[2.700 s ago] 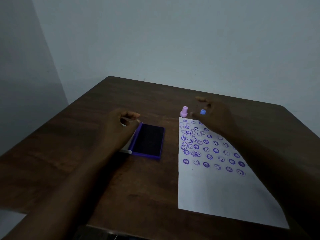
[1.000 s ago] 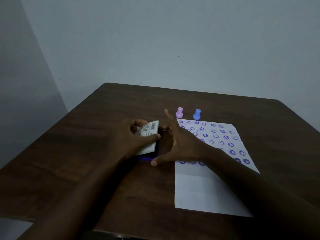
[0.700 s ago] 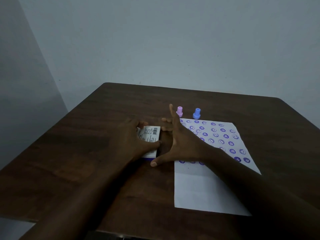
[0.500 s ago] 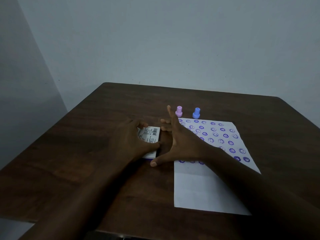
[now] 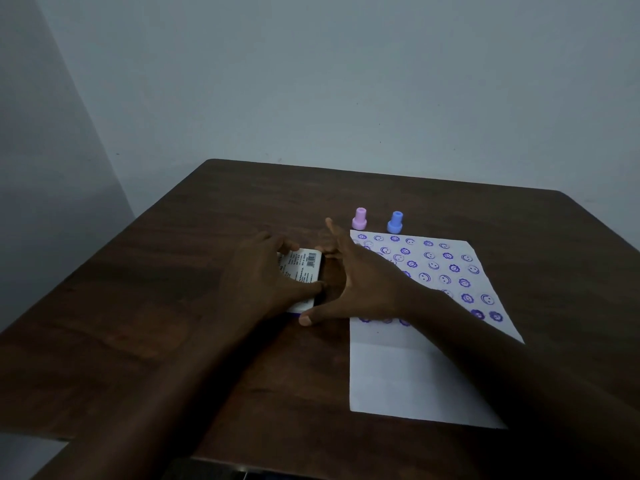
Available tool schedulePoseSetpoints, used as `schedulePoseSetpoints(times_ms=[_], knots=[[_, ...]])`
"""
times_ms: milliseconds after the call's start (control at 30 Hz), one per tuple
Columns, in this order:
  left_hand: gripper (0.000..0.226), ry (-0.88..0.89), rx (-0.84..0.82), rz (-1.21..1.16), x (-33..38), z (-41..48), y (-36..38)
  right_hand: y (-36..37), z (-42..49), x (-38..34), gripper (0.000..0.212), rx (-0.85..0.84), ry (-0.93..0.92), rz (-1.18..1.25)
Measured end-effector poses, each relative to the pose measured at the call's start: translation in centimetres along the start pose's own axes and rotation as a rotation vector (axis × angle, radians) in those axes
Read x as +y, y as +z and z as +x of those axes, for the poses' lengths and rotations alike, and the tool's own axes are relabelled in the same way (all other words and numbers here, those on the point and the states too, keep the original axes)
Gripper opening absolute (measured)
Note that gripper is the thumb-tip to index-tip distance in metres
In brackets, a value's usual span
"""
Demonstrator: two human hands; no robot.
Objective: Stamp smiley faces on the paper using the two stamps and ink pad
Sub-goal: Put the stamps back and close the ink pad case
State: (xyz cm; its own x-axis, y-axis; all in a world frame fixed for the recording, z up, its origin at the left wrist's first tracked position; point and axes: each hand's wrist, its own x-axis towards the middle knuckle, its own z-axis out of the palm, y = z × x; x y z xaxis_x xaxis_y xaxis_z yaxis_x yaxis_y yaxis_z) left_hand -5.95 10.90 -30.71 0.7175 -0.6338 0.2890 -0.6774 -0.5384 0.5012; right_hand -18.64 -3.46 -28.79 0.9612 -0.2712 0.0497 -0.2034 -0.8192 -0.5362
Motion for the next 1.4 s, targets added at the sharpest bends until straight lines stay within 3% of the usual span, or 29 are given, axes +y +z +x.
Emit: schedulePoseSetpoints(times_ms=[267,433,600,867,1000,1100,1267,1400], knots=[[0.078,0.055,-0.002,-0.006,-0.1,-0.3,-0.2,0.6,0.1,-0.1,0.134,-0.003,0.003,-0.008],[0.049,0.025,0.026,-0.105,0.0,-0.9,-0.7,0.3,-0.3,-0.5,0.125,-0.005,-0.047,-0.067],[0.039,0.061,-0.061,-0.049,0.0,-1.2,-1.4,-1.3,-2.0,0.7,0.107,0.132,-0.054,-0.029],[0.055,0.142,-0.181,0.023,4.0,-0.9,-2.2,-5.6,-5.0,6.2,0.077,0.314,0.14,-0.144],[0.052,0.243,-0.236,0.066,6.9,-0.8,-0.8,-5.9,-6.3,8.4,0.085,0.365,0.24,-0.154],[0.067,0.256,-0.248,0.099,8.0,-0.3,0.9,-5.8,-7.0,9.1,0.099,0.366,0.267,-0.199],[0.09,0.268,-0.14,0.162,7.9,0.6,2.2,-5.7,-6.3,9.6,0.098,0.398,0.225,-0.228],[0.097,0.268,-0.051,0.231,7.4,0.8,2.7,-5.3,-5.2,9.9,0.114,0.464,0.227,-0.25]])
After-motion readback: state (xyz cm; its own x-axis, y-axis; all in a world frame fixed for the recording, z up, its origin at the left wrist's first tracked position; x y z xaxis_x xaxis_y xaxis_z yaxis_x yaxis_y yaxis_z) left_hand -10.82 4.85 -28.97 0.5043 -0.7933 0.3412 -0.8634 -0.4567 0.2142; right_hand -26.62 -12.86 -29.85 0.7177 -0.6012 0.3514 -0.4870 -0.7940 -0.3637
